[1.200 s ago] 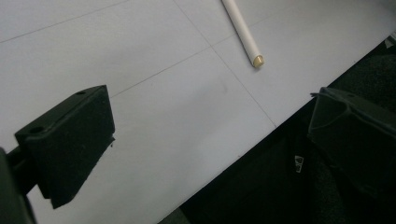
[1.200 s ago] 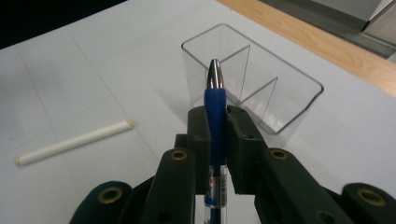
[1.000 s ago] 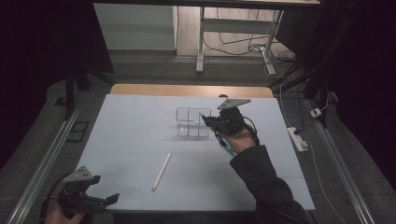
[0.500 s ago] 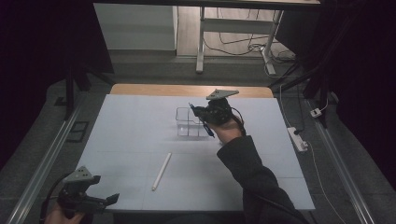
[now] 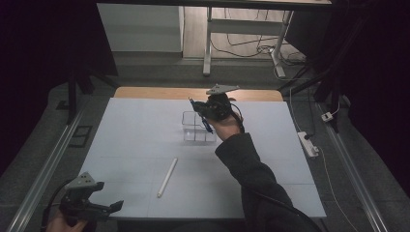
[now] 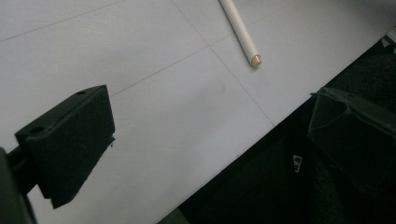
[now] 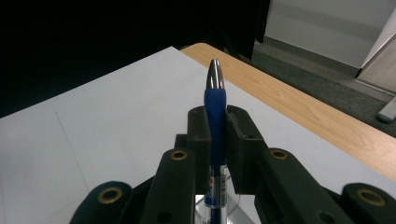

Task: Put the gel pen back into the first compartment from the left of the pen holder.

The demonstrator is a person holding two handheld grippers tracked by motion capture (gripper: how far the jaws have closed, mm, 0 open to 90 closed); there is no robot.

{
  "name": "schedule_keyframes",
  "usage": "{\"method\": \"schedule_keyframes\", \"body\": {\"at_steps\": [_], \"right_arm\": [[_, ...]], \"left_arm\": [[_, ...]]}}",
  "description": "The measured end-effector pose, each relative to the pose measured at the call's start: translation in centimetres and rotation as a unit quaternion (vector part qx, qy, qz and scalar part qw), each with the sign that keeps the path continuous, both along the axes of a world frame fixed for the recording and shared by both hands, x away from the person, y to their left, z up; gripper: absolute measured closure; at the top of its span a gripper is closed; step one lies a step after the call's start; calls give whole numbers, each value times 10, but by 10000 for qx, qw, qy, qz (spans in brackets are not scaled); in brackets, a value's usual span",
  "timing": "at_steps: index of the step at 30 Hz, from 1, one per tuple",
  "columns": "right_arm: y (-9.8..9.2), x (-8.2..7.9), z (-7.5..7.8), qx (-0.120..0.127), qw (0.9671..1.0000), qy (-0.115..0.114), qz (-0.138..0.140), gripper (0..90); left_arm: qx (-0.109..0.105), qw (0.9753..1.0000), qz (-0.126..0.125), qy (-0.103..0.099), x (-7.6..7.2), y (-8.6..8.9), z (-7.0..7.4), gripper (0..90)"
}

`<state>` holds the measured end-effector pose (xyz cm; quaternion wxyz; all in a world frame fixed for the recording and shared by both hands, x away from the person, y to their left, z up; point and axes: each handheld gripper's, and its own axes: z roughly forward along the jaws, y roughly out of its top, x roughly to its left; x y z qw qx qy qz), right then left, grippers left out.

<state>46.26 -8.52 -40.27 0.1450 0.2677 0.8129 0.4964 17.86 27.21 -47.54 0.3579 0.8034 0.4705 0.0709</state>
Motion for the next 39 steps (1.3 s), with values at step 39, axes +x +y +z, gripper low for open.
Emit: {"method": "schedule_keyframes", "body": {"at_steps": [39], "right_arm": [[67,31,-15,233,9987,-442,-120,799]], "left_arm": [[-22,10000,-36,-8,0,1,0,6]]}}
